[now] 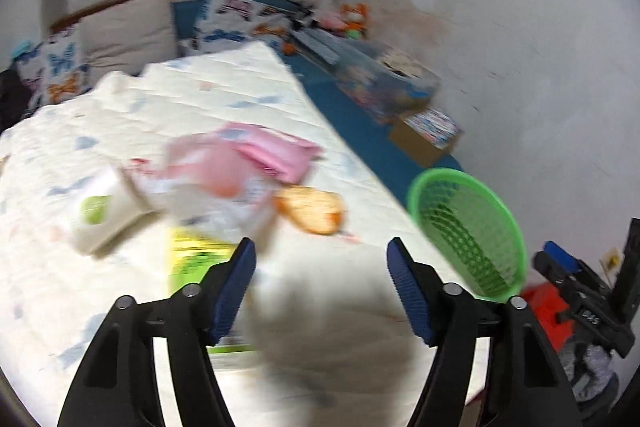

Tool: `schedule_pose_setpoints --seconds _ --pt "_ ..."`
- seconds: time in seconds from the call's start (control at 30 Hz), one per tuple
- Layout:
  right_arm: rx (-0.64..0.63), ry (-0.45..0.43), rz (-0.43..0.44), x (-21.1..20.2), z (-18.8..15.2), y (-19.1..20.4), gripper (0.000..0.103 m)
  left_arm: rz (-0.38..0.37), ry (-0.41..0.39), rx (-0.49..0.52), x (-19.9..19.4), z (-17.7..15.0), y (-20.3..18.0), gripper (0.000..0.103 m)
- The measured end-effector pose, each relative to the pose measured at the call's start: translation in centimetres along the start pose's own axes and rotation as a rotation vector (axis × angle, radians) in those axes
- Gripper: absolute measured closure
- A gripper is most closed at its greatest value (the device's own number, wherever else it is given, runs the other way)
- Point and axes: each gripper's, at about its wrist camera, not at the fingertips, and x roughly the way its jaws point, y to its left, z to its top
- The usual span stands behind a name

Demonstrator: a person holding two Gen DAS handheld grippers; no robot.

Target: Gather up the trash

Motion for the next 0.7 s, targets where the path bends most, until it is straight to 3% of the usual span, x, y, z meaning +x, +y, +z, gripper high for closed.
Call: schedule_pose_setpoints --seconds 0.3,0.7 --pt "-0.067 0.023 0.079 2.2 0.6 4.5 0.024 0.105 0.028 -0.080 0.5 -0.9 5.8 0.031" --pt "-0.091 0.061 0.112 4.1 0.2 6.4 0.023 0.167 0.134 -0.026 5.3 -0.7 6.1 0.028"
